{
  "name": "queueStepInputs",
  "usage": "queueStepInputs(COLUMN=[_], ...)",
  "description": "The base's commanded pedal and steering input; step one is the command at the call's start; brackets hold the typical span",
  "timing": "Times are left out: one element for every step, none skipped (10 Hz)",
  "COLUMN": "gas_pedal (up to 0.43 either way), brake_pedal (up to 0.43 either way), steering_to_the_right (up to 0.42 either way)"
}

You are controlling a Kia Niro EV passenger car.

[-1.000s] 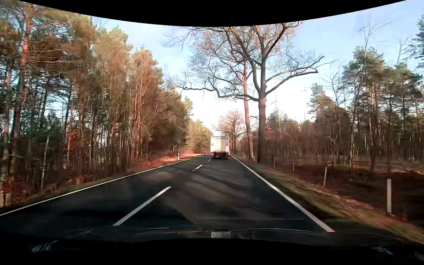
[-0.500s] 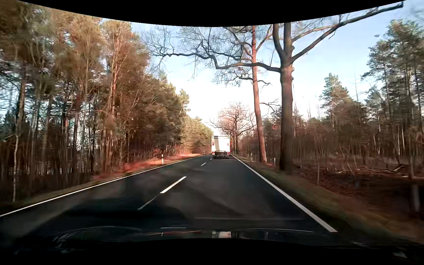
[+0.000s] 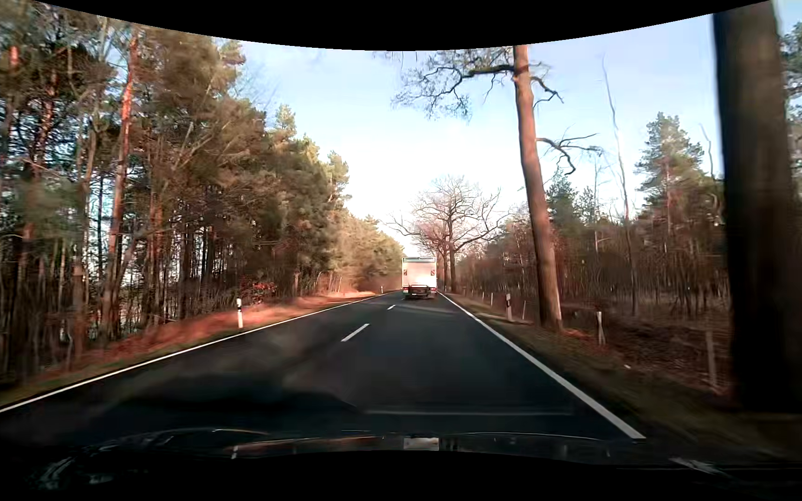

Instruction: Follow the waypoints while adhering to traffic rules and regulations

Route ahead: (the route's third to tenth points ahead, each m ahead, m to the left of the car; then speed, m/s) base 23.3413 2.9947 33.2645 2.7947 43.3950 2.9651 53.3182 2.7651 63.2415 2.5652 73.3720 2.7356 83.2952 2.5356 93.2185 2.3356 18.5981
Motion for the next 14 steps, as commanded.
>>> queueStepInputs(gas_pedal=[0.209,0.209,0.209,0.209,0.209,0.209,0.22,0.22,0.22,0.22,0.22,0.22,0.22,0.22], brake_pedal=[0.0,0.0,0.0,0.0,0.0,0.0,0.0,0.0,0.0,0.0,0.0,0.0,0.0,0.0], steering_to_the_right=[-0.002,-0.002,-0.001,-0.001,-0.001,-0.001,-0.001,0.0,0.0,0.0,0.0,0.0,0.0,0.0])
